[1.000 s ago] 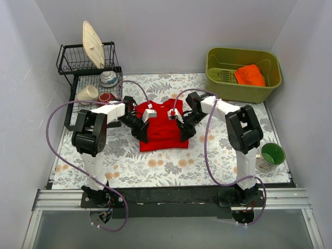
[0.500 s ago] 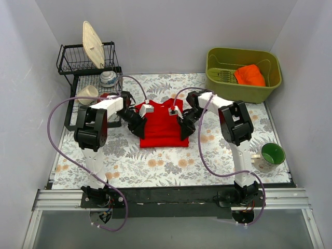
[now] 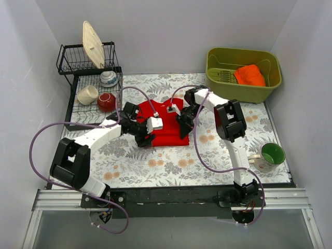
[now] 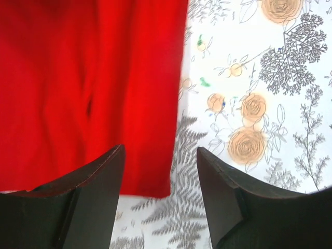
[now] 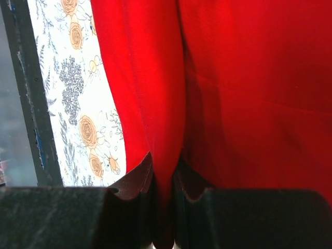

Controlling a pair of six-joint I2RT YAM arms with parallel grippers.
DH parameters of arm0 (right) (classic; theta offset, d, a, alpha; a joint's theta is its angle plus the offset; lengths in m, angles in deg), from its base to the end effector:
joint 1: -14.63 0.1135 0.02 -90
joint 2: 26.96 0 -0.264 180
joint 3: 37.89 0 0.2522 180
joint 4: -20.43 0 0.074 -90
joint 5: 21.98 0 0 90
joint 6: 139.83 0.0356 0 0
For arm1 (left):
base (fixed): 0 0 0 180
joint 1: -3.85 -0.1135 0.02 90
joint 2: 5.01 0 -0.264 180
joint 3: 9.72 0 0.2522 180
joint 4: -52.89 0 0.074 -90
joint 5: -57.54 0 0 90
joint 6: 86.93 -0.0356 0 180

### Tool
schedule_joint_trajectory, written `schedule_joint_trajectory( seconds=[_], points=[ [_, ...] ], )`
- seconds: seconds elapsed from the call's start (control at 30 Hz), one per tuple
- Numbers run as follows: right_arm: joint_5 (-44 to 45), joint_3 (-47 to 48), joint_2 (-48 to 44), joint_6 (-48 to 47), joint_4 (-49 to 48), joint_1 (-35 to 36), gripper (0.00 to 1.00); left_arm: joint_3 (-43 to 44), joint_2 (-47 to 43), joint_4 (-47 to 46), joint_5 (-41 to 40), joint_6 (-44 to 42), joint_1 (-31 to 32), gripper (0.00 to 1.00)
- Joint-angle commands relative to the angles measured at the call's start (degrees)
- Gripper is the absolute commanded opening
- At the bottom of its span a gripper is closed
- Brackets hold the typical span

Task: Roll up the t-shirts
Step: Roll the T-shirt to the center of the board.

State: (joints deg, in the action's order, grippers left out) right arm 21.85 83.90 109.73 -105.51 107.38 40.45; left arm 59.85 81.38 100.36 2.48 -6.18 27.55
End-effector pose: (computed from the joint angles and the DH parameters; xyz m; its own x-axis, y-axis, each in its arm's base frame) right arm 0.3809 0.2128 0.1332 -0.3577 -0.8085 -0.4673 -0.8225 0.0358 0.5677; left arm 0.2569 -0.1351 0.2110 -0.7248 0.4620 -0.5111 0.6824 0.5841 -0.4396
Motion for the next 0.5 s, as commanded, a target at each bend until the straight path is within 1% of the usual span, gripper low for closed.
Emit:
schedule_joint_trajectory(
  seconds=[0.0,0.13,0.3,0.37,0.47],
  points=[
    [2.75,2.54,1.30,-0.57,0.64,0.45,0.20,-4.83,-1.49,-12.53,-3.03,0.03,2.22,0.57],
    [2.75,3.24,2.88,-0.31,0.90,0.37,0.20,-8.87,-1.22,-17.96,-5.05,0.73,3.89,0.57],
    [2.67,3.07,4.03,-0.39,0.55,0.46,0.21,-11.77,1.40,-19.65,-7.07,-0.06,4.77,0.59],
    [2.41,2.45,3.77,-0.39,-0.06,0.46,0.23,-13.71,2.11,-21.84,-9.17,-0.41,5.30,0.58],
    [2.84,1.93,2.55,-0.31,-1.11,0.37,0.28,-14.33,3.69,-22.90,-10.59,-1.03,5.91,0.42]
  ],
)
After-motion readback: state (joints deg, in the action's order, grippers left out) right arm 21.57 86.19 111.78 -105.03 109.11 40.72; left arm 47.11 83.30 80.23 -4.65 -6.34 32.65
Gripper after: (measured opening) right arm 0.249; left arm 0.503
